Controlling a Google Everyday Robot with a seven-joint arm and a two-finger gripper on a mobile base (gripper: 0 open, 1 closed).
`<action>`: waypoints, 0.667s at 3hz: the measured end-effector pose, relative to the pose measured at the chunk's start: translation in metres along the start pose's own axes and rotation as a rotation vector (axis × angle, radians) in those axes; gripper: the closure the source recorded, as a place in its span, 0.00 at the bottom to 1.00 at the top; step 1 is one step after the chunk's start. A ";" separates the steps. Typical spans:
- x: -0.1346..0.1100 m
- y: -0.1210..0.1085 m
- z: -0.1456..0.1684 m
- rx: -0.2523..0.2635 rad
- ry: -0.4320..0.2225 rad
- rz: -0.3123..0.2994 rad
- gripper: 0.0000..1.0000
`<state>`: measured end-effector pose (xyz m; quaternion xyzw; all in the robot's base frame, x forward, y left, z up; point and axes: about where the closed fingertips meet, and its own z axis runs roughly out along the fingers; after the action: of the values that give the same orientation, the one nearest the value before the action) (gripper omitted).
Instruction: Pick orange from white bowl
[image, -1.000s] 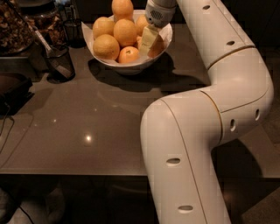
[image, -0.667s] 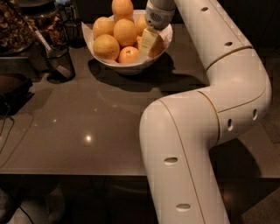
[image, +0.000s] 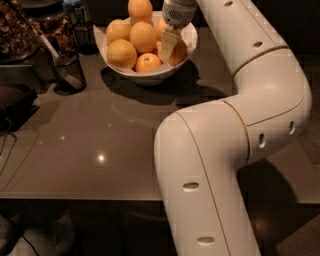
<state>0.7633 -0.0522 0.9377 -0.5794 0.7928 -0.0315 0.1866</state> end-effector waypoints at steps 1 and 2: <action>-0.017 0.000 -0.025 0.053 -0.005 -0.075 0.79; -0.023 -0.006 -0.028 0.072 -0.019 -0.077 1.00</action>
Offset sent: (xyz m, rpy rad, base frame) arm -0.0033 0.0103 0.0250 -0.0312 -0.0570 0.0515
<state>0.7654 -0.0374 0.9716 -0.6025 0.7665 -0.0615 0.2137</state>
